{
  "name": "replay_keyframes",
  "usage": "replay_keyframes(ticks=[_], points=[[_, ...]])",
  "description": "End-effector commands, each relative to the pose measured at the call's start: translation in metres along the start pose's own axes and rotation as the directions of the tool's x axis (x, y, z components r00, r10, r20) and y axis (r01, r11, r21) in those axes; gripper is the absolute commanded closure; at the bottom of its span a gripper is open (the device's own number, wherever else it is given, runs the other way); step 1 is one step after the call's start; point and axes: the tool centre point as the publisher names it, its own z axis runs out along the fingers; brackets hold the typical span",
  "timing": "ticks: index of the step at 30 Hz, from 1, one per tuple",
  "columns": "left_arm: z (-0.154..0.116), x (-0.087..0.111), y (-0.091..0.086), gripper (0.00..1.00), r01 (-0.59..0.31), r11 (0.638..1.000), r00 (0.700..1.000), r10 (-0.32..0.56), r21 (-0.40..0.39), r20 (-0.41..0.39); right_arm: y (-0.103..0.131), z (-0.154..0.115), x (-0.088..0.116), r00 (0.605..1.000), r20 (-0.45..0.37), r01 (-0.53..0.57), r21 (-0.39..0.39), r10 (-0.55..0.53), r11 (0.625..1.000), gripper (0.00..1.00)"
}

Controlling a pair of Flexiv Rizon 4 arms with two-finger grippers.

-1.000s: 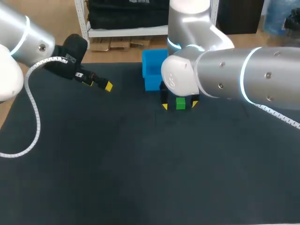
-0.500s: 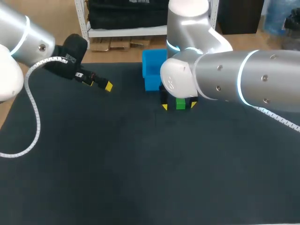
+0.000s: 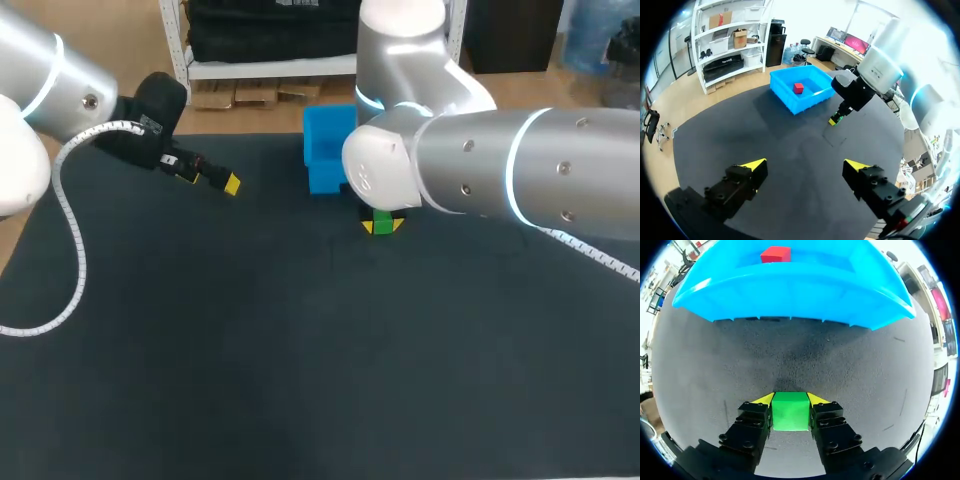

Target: Use the left arm to pick the red cube and place it into the blue plastic box first, then use the right arm to grasp the green cube and put it into the same blue plastic box after the first action is fully finished.

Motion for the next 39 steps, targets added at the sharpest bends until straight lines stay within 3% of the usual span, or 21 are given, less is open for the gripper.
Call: replay_keyframes(ticks=[1, 13, 39], points=[[0.000, 0.001, 0.000, 0.00, 0.001, 1.000, 1.000, -0.001, -0.001, 0.003, -0.001, 0.000, 0.001, 1.000, 0.000, -0.001, 0.007, 0.001, 1.000, 1.00], [0.000, 0.001, 0.000, 0.00, 0.001, 1.000, 1.000, -0.001, -0.001, 0.003, -0.005, -0.016, 0.002, 1.000, -0.014, 0.000, 0.024, 0.000, 1.000, 1.00], [0.000, 0.001, 0.000, 0.00, 0.001, 1.000, 1.000, -0.001, -0.001, 0.003, -0.007, -0.064, -0.013, 0.999, 0.045, -0.003, 0.007, 0.003, 1.000, 1.00]])
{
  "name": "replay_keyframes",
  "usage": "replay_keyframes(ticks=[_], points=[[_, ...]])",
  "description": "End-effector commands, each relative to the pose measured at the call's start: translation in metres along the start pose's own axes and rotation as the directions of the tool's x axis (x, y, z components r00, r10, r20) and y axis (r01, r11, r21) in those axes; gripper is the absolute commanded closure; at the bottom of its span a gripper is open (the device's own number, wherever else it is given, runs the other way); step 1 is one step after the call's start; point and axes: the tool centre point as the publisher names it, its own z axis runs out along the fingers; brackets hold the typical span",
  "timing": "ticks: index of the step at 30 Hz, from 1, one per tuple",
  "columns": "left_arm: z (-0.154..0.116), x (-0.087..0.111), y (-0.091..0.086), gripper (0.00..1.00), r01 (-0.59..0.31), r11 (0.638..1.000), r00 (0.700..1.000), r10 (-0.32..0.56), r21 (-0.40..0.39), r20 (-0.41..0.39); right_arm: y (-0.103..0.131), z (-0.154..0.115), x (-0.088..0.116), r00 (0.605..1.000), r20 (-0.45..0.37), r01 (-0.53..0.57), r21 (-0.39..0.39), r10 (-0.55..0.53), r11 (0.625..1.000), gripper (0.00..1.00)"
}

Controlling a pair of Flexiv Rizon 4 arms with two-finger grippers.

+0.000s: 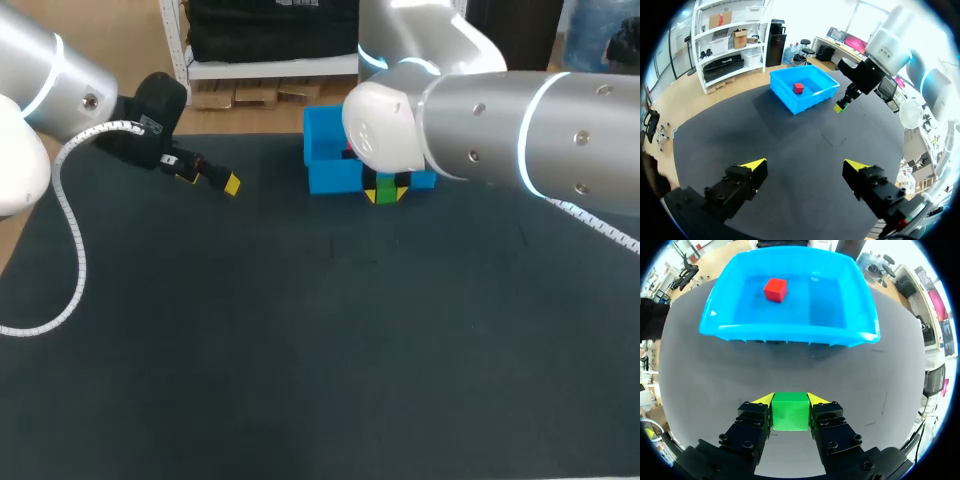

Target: Use the left arm to pick the red cube and place it into the blue plastic box first, then use the right arm to grasp the green cube and put it into the same blue plastic box after the first action is fully finished.

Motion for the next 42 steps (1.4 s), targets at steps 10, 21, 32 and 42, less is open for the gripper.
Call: replay_keyframes(ticks=[10, 21, 32, 42], points=[[0.000, 0.001, 0.000, 0.00, 0.001, 1.000, 1.000, -0.001, -0.001, 0.003, -0.006, -0.028, 0.000, 1.000, 0.018, -0.002, 0.010, 0.002, 1.000, 1.00], [0.000, 0.001, 0.000, 0.00, 0.001, 1.000, 1.000, -0.001, -0.001, 0.003, -0.003, -0.044, -0.006, 0.999, 0.033, 0.010, 0.003, -0.010, 1.000, 1.00], [0.000, 0.001, 0.000, 0.00, 0.001, 1.000, 1.000, -0.001, -0.001, 0.003, 0.001, -0.069, -0.013, 0.997, 0.077, 0.020, -0.020, -0.019, 1.000, 1.00], [0.000, 0.001, 0.000, 0.00, 0.001, 1.000, 1.000, -0.001, -0.001, 0.003, 0.000, -0.088, -0.017, 0.993, 0.112, 0.029, -0.033, -0.026, 0.999, 1.00]])
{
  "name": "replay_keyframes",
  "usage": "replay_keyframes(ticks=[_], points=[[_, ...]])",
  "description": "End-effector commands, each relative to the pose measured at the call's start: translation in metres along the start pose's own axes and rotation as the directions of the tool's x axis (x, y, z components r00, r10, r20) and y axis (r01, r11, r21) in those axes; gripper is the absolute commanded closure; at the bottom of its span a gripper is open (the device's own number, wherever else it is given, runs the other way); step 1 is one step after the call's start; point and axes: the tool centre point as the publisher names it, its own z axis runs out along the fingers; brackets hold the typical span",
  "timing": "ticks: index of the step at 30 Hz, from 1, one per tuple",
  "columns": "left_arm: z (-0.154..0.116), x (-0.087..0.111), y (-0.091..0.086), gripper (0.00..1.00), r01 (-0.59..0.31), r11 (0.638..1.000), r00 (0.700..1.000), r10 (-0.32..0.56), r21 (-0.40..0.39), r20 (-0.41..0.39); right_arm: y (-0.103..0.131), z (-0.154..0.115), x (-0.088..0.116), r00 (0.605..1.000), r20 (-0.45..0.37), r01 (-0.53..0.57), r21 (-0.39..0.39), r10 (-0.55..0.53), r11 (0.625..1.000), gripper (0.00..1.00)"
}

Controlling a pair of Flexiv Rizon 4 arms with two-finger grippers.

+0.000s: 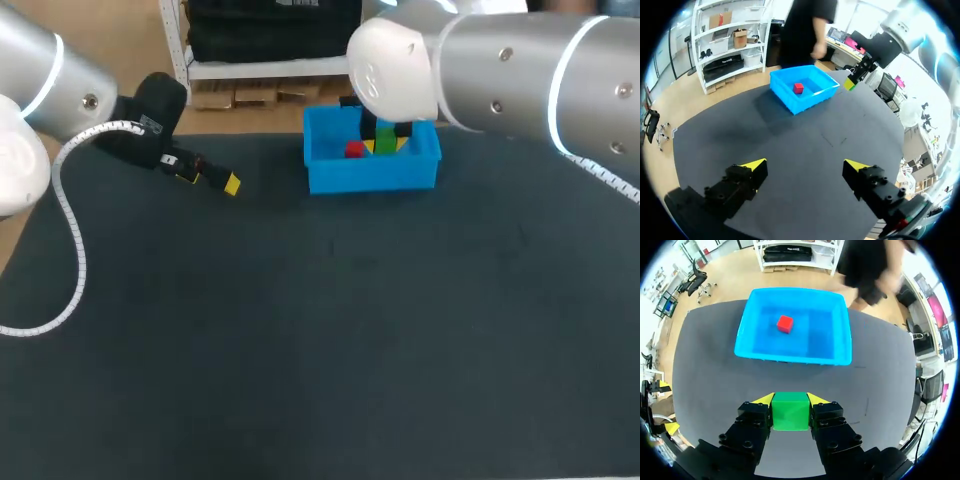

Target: Use the left arm to pick the red cube and place it into the blue plastic box first, then use the right arm to grasp the green cube and put it into the same blue plastic box after the first action is fully finished.

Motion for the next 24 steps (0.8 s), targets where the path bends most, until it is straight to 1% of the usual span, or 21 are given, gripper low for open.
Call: replay_keyframes(ticks=[1, 9, 16, 24], points=[[0.000, 0.001, 0.000, 0.00, 0.001, 1.000, 1.000, -0.001, -0.001, 0.003, -0.004, -0.008, 0.006, 1.000, 0.026, 0.001, -0.008, -0.001, 1.000, 1.00], [0.000, 0.001, 0.000, 0.00, 0.001, 1.000, 1.000, -0.001, -0.001, 0.003, -0.009, -0.018, -0.001, 0.998, 0.055, 0.017, -0.014, -0.016, 1.000, 1.00], [0.000, 0.001, 0.000, 0.00, 0.001, 1.000, 1.000, -0.001, -0.001, 0.003, -0.013, -0.029, -0.014, 0.996, 0.089, 0.025, -0.020, -0.023, 0.999, 1.00], [0.000, 0.001, 0.000, 0.00, 0.001, 1.000, 1.000, -0.001, -0.001, 0.003, -0.018, -0.033, -0.029, 0.993, 0.113, 0.031, -0.021, -0.029, 0.999, 1.00]])
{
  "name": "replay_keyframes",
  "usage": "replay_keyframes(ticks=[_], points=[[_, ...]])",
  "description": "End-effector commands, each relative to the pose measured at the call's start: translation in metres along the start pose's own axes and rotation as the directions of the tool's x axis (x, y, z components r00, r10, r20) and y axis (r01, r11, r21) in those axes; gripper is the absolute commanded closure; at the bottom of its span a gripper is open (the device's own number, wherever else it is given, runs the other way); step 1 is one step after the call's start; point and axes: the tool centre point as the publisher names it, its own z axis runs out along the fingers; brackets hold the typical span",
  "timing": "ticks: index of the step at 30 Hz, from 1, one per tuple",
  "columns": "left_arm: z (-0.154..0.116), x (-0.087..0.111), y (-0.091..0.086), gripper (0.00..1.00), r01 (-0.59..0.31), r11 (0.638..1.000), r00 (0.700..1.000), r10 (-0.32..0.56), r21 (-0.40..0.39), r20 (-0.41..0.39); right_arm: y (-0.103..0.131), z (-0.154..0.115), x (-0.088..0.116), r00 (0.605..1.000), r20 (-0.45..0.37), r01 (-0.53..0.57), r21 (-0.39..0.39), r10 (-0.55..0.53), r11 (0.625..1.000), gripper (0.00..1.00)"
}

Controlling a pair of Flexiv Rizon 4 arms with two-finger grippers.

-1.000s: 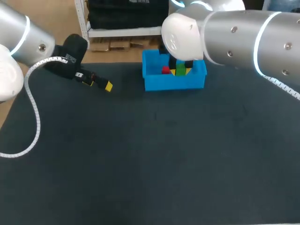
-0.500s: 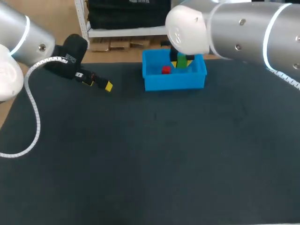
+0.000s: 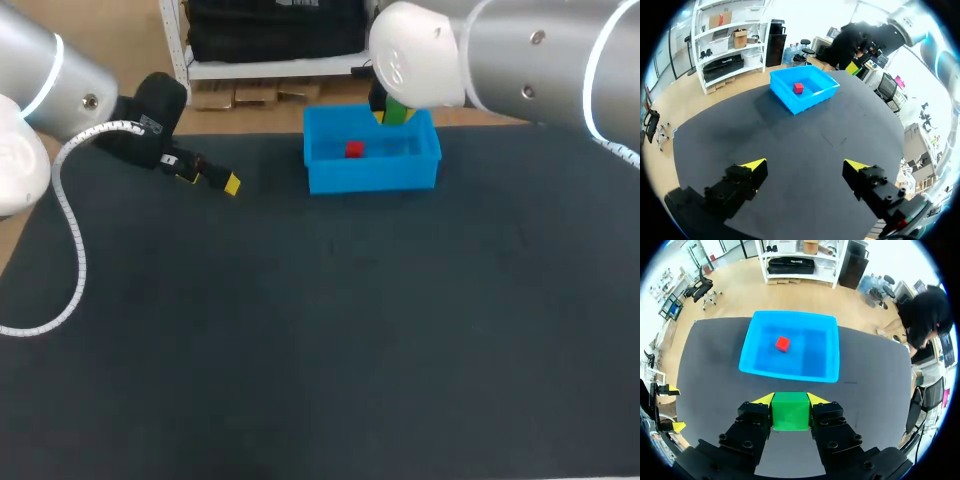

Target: Use the left arm to pick the red cube and place it into the blue plastic box first, then use the right arm to grasp the green cube and put it into the same blue plastic box after the first action is fully finished.

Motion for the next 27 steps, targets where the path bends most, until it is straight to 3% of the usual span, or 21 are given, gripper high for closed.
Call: replay_keyframes(ticks=[1, 27], points=[[0.000, 0.001, 0.000, 0.00, 0.001, 1.000, 1.000, -0.001, -0.001, 0.003, -0.004, -0.003, -0.003, 1.000, 0.013, 0.002, -0.002, -0.002, 1.000, 1.00], [0.000, 0.001, 0.000, 0.00, 0.001, 1.000, 1.000, -0.001, -0.001, 0.003, -0.004, 0.024, -0.046, 0.997, 0.082, 0.014, -0.009, -0.014, 1.000, 1.00]])
